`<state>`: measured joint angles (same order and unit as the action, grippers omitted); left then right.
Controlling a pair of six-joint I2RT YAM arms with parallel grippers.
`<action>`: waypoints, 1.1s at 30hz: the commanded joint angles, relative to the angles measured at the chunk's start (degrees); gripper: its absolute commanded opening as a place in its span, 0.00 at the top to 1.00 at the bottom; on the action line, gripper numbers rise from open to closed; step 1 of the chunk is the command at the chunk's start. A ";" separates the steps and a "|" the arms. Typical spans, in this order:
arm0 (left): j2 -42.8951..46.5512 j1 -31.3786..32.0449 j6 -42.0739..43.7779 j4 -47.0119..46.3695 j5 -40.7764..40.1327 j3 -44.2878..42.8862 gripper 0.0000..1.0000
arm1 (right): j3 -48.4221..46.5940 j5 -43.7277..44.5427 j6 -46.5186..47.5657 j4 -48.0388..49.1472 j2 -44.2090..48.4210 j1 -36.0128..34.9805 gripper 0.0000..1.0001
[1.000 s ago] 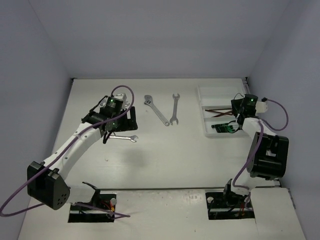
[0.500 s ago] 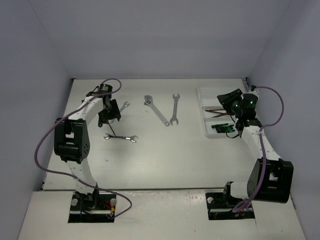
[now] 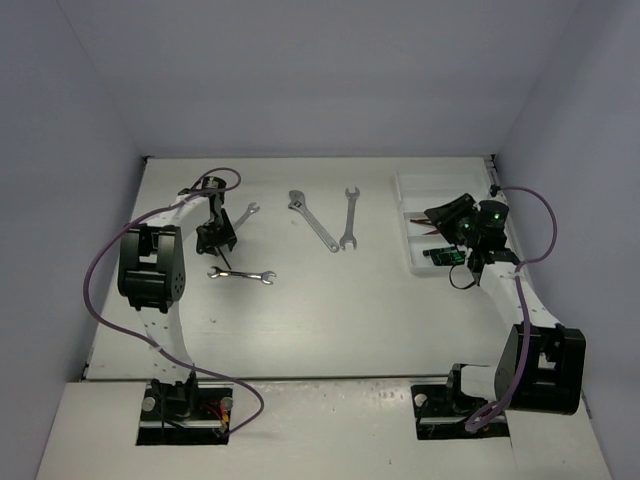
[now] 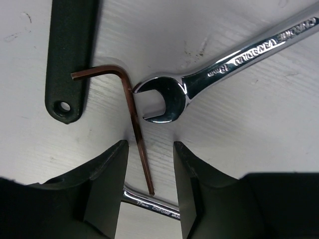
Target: Sort the tools into containers
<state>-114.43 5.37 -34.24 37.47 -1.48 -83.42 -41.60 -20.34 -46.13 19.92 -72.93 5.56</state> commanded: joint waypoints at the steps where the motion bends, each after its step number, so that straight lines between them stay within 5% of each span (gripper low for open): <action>1: 2.15 -0.84 -0.83 -0.96 -1.64 0.36 0.62 | -0.41 -1.55 0.82 3.10 1.82 -0.38 0.67; 7: 1.69 -0.88 -1.18 -1.95 -2.00 2.21 0.72 | -0.65 -1.79 0.51 3.10 1.40 -0.64 0.67; 11: 1.57 -0.88 -0.96 -1.97 -1.99 2.55 0.99 | -1.06 -1.88 0.51 3.17 1.01 -0.84 0.67; 19: 9.10 -0.88 0.83 -2.05 -0.56 2.56 1.00 | -2.68 -1.98 1.04 3.10 0.77 -1.78 0.67; 33: 28.69 7.02 6.55 -12.69 28.37 5.09 1.00 | -14.61 -8.88 7.67 4.95 -4.94 -16.48 0.59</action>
<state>-88.35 8.54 -30.32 29.62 16.62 -78.40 -50.70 -24.74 -41.07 19.60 -76.07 -6.88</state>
